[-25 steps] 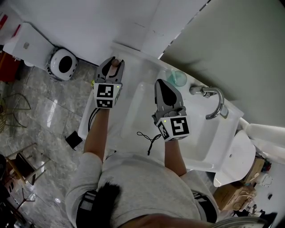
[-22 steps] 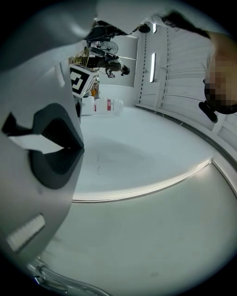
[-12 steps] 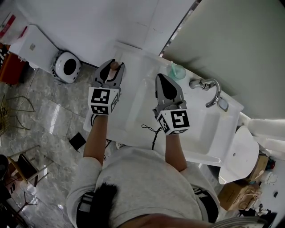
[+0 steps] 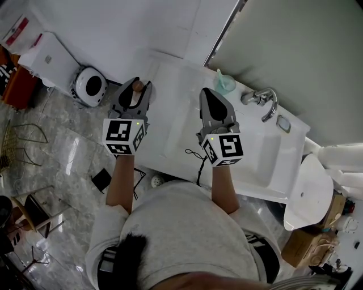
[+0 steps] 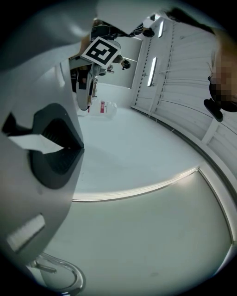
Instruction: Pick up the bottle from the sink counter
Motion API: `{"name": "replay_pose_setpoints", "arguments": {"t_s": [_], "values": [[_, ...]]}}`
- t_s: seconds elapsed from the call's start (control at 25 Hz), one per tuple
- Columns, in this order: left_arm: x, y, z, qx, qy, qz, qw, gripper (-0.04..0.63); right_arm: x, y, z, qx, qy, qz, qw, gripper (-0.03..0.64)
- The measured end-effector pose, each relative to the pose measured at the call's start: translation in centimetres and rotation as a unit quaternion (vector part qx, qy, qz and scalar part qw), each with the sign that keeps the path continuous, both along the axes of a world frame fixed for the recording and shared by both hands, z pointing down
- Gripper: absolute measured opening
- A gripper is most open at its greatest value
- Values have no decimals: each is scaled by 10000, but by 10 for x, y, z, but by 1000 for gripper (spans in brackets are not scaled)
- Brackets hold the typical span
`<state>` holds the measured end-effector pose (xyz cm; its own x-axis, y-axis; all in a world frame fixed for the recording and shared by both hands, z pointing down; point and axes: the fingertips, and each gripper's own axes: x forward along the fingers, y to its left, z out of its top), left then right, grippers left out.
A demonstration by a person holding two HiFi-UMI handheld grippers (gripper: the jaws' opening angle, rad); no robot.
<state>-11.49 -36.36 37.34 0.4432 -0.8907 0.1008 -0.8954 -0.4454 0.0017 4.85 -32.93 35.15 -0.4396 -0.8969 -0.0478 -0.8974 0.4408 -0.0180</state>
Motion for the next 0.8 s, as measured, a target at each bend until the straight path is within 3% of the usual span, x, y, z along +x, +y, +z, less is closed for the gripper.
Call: {"name": "replay_pose_setpoints", "arguments": {"t_s": [0.8], "values": [[-62, 113, -59, 595, 138, -371, 9974, 140, -25, 94, -33, 362, 167, 59, 9992, 11]]}}
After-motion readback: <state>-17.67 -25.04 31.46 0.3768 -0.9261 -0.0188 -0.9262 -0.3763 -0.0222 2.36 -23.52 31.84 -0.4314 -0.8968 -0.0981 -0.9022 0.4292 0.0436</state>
